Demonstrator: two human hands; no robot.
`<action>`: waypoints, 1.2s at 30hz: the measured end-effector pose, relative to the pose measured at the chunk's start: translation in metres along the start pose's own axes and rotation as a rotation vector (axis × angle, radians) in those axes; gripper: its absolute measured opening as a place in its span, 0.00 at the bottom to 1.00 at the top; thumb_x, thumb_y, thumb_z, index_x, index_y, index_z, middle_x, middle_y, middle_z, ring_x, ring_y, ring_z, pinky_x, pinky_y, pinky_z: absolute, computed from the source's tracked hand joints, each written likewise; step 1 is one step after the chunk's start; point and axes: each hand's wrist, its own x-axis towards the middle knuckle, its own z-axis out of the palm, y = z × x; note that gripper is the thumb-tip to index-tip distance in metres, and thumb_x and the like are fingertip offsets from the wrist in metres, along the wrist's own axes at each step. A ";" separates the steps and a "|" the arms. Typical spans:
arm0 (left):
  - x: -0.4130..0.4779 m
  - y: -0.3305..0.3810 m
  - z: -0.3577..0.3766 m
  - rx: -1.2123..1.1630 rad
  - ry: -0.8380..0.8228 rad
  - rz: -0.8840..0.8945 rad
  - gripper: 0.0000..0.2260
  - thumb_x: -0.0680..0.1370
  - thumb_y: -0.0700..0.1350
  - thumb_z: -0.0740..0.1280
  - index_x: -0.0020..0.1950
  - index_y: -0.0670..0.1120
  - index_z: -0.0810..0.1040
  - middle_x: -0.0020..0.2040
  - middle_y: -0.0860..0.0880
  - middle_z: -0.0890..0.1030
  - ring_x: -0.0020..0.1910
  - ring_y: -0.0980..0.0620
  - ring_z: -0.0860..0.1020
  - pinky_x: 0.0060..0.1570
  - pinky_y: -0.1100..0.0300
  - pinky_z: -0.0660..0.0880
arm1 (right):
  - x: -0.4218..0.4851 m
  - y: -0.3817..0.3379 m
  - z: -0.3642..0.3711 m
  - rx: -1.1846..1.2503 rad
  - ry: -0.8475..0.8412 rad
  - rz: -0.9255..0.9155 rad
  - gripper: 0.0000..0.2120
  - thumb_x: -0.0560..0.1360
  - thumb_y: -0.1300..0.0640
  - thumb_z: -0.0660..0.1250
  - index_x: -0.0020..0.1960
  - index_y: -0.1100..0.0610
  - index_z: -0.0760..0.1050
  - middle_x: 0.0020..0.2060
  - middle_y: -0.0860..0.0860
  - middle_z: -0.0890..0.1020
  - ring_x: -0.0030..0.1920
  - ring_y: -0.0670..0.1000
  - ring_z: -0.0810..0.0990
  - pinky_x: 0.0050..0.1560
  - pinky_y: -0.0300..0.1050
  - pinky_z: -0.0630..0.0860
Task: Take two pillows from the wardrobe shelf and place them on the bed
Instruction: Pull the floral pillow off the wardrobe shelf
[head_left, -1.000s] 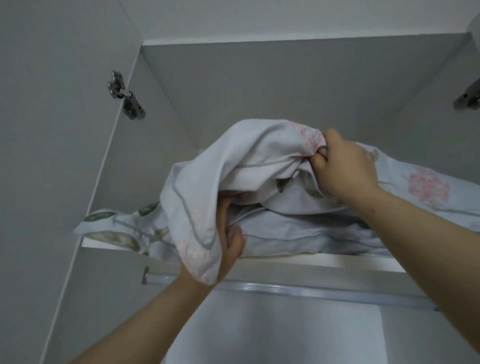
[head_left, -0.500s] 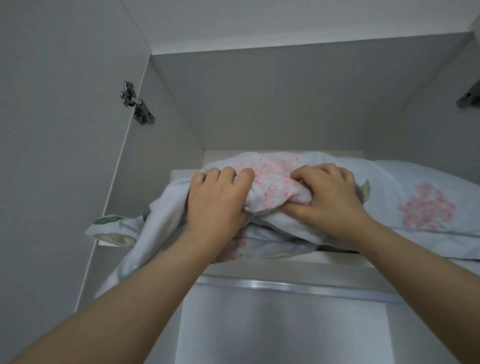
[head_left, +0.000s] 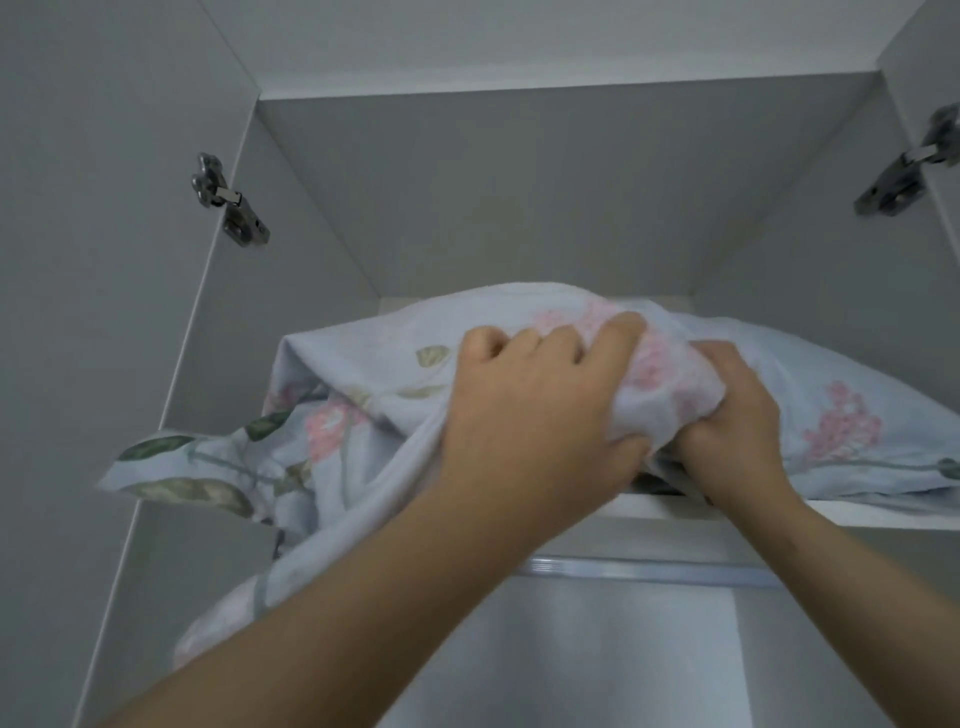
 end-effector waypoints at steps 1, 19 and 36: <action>-0.005 -0.007 -0.002 -0.045 -0.155 -0.110 0.29 0.66 0.65 0.62 0.65 0.56 0.67 0.47 0.51 0.83 0.50 0.47 0.80 0.56 0.51 0.66 | -0.008 0.002 -0.004 -0.100 -0.069 -0.130 0.13 0.61 0.42 0.61 0.39 0.50 0.74 0.36 0.50 0.79 0.40 0.57 0.78 0.47 0.53 0.76; -0.015 -0.039 0.059 -0.016 -0.566 -0.325 0.45 0.60 0.69 0.67 0.69 0.68 0.43 0.75 0.58 0.36 0.75 0.47 0.34 0.70 0.32 0.43 | 0.083 0.000 -0.013 -0.606 -0.284 0.167 0.41 0.66 0.28 0.59 0.73 0.42 0.51 0.75 0.54 0.57 0.75 0.61 0.52 0.69 0.69 0.48; 0.011 -0.014 0.089 0.129 -0.124 -0.360 0.29 0.72 0.67 0.51 0.69 0.55 0.64 0.71 0.50 0.69 0.72 0.45 0.64 0.69 0.35 0.53 | 0.032 0.036 0.009 -0.316 0.009 -0.046 0.17 0.79 0.45 0.52 0.38 0.55 0.64 0.29 0.51 0.71 0.37 0.59 0.73 0.36 0.47 0.65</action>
